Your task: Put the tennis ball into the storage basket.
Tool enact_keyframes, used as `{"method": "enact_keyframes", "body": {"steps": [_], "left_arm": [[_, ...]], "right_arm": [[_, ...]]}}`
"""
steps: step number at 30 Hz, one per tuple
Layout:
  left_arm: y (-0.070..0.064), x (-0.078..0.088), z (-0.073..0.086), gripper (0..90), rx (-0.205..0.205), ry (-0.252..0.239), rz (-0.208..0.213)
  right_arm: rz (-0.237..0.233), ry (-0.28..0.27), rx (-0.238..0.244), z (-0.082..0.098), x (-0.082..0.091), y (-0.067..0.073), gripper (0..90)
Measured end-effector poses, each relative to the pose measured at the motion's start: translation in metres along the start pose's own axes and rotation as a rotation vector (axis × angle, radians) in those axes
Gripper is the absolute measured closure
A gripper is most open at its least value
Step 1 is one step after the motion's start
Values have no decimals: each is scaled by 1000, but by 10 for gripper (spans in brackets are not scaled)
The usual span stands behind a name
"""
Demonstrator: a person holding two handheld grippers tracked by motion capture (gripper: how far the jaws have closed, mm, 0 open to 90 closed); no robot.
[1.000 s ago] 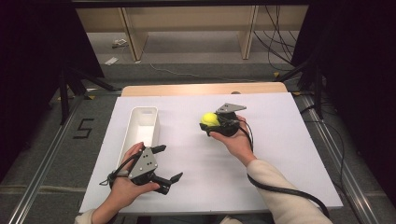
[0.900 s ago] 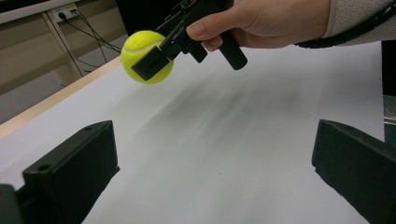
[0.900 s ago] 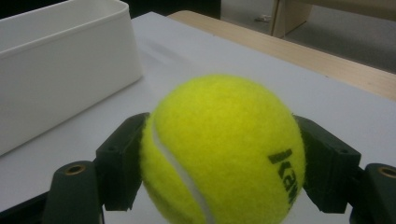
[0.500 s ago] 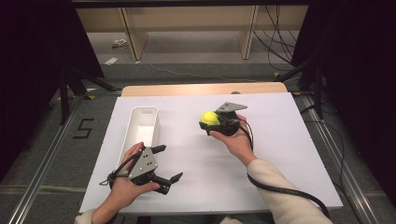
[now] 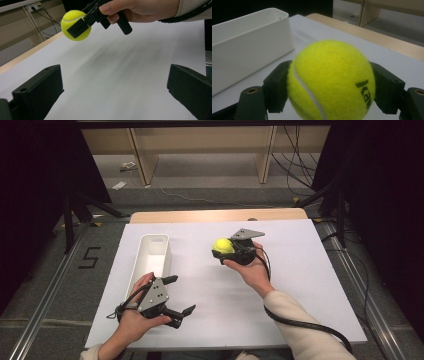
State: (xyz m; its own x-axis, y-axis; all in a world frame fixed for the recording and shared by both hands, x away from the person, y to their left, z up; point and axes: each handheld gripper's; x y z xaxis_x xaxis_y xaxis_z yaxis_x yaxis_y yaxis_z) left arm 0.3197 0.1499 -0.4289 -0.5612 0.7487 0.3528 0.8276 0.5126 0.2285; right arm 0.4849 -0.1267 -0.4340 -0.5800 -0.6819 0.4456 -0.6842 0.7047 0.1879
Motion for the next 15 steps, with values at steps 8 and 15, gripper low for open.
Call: {"method": "enact_keyframes", "body": {"steps": [8, 15], "left_arm": [[0, 0, 0, 0, 0, 1, 1], [0, 0, 0, 0, 1, 0, 0]], "right_arm": [[-4, -5, 11, -2, 1, 3, 265], [-6, -14, 17, -4, 2, 6, 265]]}}
Point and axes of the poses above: each handheld gripper's, and its own axes: x roughly backward along the jaws, z roughly out of its underside, y roughly to its left, and after that the axes turned 7 degrees about -x, right-handed
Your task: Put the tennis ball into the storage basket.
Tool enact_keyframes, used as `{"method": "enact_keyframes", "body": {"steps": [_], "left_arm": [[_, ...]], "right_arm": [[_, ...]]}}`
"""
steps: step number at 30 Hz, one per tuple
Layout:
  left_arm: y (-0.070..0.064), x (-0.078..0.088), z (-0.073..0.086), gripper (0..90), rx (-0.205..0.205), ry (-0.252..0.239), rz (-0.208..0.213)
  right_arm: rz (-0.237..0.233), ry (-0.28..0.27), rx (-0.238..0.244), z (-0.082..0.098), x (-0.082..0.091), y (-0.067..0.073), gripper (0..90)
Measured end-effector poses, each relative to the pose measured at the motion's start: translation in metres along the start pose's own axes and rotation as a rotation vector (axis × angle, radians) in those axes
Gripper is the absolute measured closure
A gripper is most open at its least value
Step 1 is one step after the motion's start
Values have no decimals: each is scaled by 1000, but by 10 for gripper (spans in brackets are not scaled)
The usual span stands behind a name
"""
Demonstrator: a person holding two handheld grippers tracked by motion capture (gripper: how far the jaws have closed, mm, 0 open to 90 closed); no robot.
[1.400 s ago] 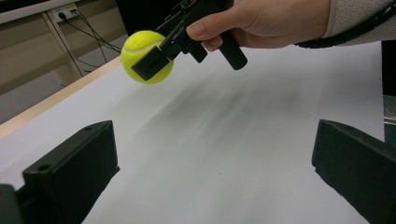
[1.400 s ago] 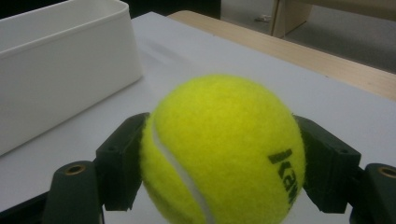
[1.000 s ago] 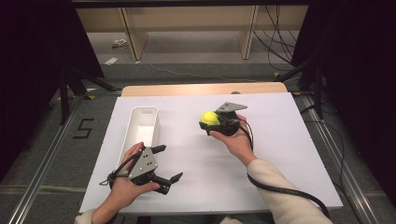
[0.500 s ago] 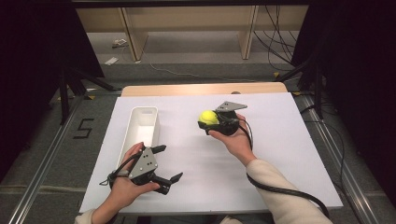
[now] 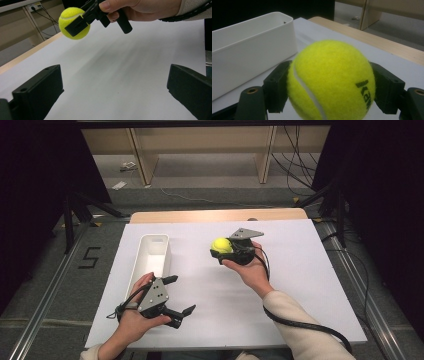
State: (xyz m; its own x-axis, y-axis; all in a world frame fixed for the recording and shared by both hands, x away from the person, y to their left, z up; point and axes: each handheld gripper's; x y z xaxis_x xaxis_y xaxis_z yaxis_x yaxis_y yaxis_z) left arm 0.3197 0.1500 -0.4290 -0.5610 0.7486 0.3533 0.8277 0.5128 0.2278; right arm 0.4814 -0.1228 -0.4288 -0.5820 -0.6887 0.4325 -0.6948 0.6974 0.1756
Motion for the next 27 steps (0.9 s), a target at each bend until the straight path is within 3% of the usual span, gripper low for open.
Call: {"method": "enact_keyframes", "body": {"steps": [27], "left_arm": [[0, 0, 0, 0, -1, 1, 0]], "right_arm": [[-29, -19, 20, -7, 3, 12, 266]]}}
Point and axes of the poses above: each handheld gripper's, and its own axes: x roughly backward along the jaws, z roughly out of its underside, y roughly to its left, and after that the axes turned 7 degrees about -x, right-handed
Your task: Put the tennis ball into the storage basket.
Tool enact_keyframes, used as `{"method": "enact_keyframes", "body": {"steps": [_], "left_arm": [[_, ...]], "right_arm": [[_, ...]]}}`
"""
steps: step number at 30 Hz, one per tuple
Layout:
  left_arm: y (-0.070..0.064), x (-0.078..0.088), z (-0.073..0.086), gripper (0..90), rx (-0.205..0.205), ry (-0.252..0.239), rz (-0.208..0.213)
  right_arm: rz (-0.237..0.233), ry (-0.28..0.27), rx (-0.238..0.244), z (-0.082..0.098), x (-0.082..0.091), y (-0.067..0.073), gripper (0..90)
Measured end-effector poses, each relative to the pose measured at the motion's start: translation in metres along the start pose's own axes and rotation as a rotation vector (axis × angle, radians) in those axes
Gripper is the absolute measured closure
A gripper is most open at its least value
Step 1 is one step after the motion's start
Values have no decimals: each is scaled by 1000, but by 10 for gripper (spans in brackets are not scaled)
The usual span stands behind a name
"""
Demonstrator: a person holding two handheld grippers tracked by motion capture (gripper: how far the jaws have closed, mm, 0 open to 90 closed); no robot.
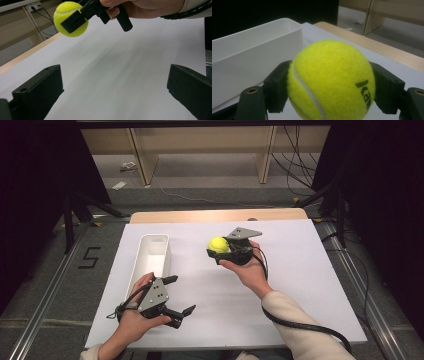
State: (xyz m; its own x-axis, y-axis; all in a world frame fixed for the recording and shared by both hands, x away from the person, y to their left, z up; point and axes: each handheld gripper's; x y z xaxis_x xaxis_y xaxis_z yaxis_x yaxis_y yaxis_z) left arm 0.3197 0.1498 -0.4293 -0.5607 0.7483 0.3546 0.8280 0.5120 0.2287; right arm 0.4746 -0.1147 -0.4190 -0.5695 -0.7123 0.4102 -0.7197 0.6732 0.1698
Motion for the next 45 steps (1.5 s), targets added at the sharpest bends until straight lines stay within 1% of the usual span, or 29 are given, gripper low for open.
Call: {"method": "enact_keyframes", "body": {"steps": [13, 30, 36, 45], "left_arm": [[0, 0, 0, 0, 0, 0, -1], [0, 0, 0, 0, 0, 0, -1], [0, 0, 0, 0, -1, -1, 1], [0, 0, 0, 0, 0, 0, 1]], "right_arm": [[-11, -6, 11, -2, 0, 6, 266], [-35, -16, 27, -7, 0, 15, 266], [-39, -11, 30, -7, -1, 17, 266], [-47, -18, 38, -8, 0, 20, 266]]}}
Point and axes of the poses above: each handheld gripper's, and its own axes: x roughly backward along the jaws, z roughly out of its underside, y roughly to its left, and after that the axes turned 7 degrees about -x, right-handed
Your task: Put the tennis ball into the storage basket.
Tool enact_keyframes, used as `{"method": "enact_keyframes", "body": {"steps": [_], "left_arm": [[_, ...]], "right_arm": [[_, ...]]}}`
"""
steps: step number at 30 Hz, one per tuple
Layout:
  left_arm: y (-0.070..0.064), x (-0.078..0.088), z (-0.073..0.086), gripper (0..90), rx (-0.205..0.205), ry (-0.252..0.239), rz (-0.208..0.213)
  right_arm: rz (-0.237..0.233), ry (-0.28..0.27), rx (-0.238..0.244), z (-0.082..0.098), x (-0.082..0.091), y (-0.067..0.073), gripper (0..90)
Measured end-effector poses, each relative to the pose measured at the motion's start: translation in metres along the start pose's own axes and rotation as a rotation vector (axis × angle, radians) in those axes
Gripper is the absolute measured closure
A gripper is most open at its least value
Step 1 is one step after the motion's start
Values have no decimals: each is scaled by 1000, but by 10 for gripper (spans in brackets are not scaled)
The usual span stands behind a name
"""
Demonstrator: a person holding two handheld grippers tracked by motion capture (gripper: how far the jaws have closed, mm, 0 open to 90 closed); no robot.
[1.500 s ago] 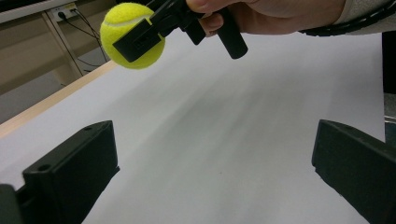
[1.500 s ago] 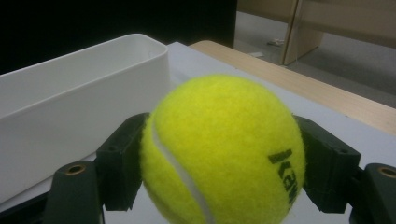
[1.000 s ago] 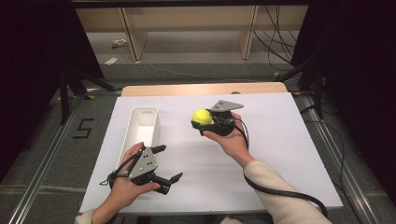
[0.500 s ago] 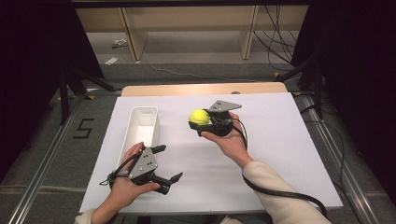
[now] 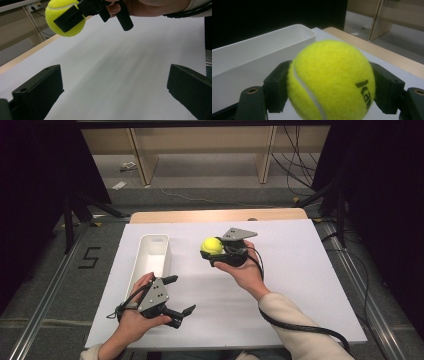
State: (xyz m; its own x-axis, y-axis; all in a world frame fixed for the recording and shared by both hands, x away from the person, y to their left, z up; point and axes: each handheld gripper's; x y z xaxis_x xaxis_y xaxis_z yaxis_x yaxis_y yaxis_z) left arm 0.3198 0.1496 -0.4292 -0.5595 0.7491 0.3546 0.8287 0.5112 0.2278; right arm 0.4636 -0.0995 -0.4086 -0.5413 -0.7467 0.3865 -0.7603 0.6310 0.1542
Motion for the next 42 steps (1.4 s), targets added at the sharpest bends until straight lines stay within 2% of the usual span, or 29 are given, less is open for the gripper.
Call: {"method": "enact_keyframes", "body": {"steps": [42], "left_arm": [[0, 0, 1, 0, 2, 2, 1]], "right_arm": [[-31, -8, 18, -4, -1, 14, 266]]}}
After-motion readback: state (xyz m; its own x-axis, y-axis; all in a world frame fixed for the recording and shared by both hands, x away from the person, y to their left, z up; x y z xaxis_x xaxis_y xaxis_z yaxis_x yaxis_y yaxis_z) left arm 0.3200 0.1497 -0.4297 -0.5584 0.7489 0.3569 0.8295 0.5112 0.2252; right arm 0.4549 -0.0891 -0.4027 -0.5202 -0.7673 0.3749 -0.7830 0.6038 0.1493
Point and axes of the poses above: each handheld gripper's, and its own axes: x roughly backward along the jaws, z roughly out of its underside, y roughly to its left, and after that the axes turned 7 degrees about -x, right-handed
